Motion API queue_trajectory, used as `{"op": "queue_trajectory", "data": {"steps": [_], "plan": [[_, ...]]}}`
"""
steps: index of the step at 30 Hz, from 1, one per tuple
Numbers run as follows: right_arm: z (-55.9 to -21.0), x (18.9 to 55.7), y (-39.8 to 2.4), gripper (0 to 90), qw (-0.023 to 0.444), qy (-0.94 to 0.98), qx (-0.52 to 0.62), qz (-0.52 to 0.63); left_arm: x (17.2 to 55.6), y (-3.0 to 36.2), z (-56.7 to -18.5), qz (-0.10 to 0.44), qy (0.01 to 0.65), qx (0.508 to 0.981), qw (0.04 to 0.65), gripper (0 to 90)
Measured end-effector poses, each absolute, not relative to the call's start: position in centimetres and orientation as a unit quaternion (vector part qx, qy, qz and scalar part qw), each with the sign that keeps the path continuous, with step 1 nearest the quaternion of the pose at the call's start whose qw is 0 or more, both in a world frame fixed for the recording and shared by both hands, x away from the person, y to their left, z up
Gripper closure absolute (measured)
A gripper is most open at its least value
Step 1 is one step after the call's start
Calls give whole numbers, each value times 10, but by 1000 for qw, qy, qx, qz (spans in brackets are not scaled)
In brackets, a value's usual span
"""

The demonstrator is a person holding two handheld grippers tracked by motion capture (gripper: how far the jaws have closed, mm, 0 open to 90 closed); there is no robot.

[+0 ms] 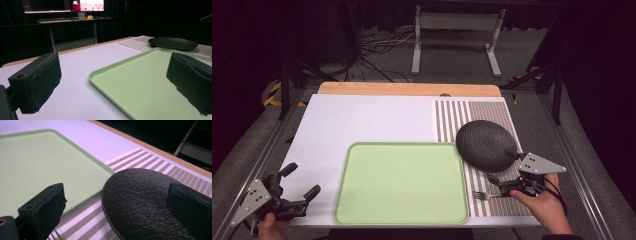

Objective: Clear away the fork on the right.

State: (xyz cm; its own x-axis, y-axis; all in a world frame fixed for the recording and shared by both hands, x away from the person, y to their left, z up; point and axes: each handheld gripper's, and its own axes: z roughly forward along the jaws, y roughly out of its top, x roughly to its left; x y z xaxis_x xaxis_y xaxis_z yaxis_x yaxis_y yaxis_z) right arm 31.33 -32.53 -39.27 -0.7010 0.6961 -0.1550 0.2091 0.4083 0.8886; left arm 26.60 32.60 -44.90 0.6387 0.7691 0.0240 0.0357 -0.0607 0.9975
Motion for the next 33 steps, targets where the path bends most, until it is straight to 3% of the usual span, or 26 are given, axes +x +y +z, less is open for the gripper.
{"op": "queue_trajectory", "data": {"steps": [20, 33], "plan": [[-359, 323, -326, 40, 232, 871, 262, 344, 266, 327, -449, 299, 302, 665, 614, 3], [-356, 327, -326, 83, 196, 910, 232, 281, 266, 326, -449, 296, 301, 668, 613, 3]]}}
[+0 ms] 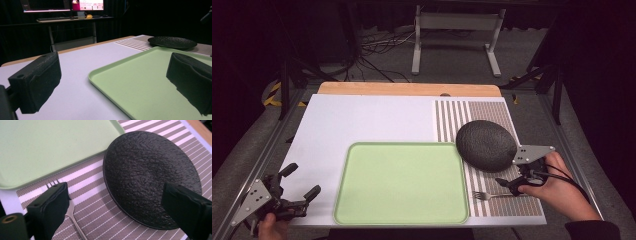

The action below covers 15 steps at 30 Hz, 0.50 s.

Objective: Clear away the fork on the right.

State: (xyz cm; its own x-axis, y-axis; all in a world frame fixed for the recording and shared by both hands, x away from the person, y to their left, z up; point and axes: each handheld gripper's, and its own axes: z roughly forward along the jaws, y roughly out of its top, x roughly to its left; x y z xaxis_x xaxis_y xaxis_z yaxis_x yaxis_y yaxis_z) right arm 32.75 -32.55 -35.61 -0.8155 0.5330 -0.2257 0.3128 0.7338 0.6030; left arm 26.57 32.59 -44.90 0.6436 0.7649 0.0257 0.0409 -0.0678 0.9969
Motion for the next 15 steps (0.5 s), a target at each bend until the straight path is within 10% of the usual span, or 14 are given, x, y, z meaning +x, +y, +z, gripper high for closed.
{"op": "queue_trajectory", "data": {"steps": [15], "plan": [[-372, 340, -318, 150, 154, 954, 179, 185, 266, 326, -449, 295, 302, 670, 611, 3]]}}
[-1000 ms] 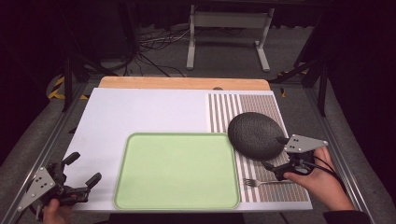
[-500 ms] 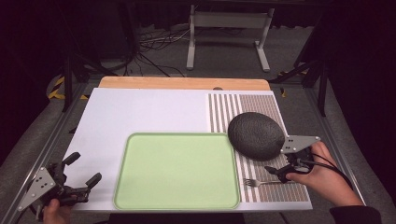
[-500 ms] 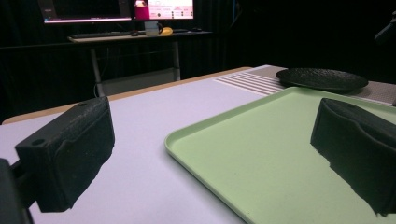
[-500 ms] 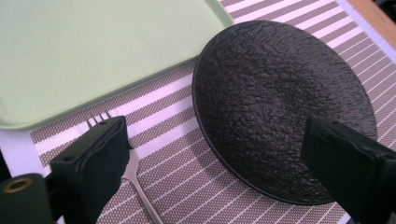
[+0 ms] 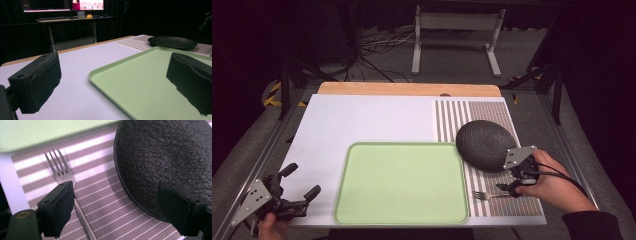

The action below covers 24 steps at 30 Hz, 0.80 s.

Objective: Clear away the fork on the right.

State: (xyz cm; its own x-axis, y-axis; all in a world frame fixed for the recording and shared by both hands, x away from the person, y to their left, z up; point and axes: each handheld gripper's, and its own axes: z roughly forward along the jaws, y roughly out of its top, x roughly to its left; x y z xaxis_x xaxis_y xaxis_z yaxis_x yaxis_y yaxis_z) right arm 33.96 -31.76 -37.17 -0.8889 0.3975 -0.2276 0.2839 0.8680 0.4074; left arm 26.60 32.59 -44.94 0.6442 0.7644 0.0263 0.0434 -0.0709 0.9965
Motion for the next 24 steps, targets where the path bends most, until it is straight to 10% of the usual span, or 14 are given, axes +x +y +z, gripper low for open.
{"op": "queue_trajectory", "data": {"steps": [24], "plan": [[-406, 338, -307, 322, 53, 985, 145, 77, 267, 327, -450, 292, 306, 669, 611, 3]]}}
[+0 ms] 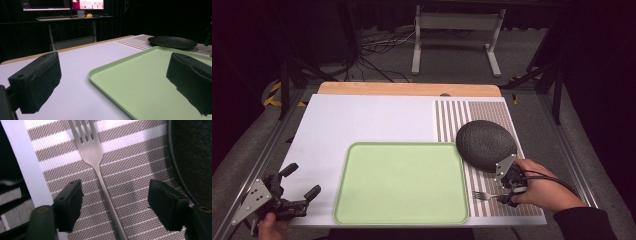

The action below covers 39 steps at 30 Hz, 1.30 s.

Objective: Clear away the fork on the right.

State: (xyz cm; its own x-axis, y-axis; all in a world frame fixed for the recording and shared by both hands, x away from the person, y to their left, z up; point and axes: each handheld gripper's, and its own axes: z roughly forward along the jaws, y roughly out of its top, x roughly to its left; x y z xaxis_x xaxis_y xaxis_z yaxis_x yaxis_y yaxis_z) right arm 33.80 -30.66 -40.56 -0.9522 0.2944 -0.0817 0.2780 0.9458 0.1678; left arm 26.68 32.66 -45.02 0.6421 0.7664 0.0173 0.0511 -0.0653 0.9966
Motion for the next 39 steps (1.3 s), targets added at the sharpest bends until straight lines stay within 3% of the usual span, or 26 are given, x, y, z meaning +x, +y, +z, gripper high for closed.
{"op": "queue_trajectory", "data": {"steps": [3, 9, 16, 20, 39], "plan": [[-407, 339, -306, 358, 45, 988, 136, 65, 267, 327, -450, 293, 306, 668, 612, 3], [-411, 338, -302, 510, 19, 994, 108, 22, 267, 326, -450, 292, 307, 667, 613, 3], [-414, 341, -296, 747, 13, 997, 77, -17, 267, 326, -450, 291, 302, 669, 613, 4], [-414, 342, -294, 815, 10, 998, 64, -25, 267, 326, -450, 290, 302, 668, 615, 4], [-406, 344, -294, 842, 20, 998, 53, 0, 266, 326, -450, 291, 298, 667, 617, 4]]}}
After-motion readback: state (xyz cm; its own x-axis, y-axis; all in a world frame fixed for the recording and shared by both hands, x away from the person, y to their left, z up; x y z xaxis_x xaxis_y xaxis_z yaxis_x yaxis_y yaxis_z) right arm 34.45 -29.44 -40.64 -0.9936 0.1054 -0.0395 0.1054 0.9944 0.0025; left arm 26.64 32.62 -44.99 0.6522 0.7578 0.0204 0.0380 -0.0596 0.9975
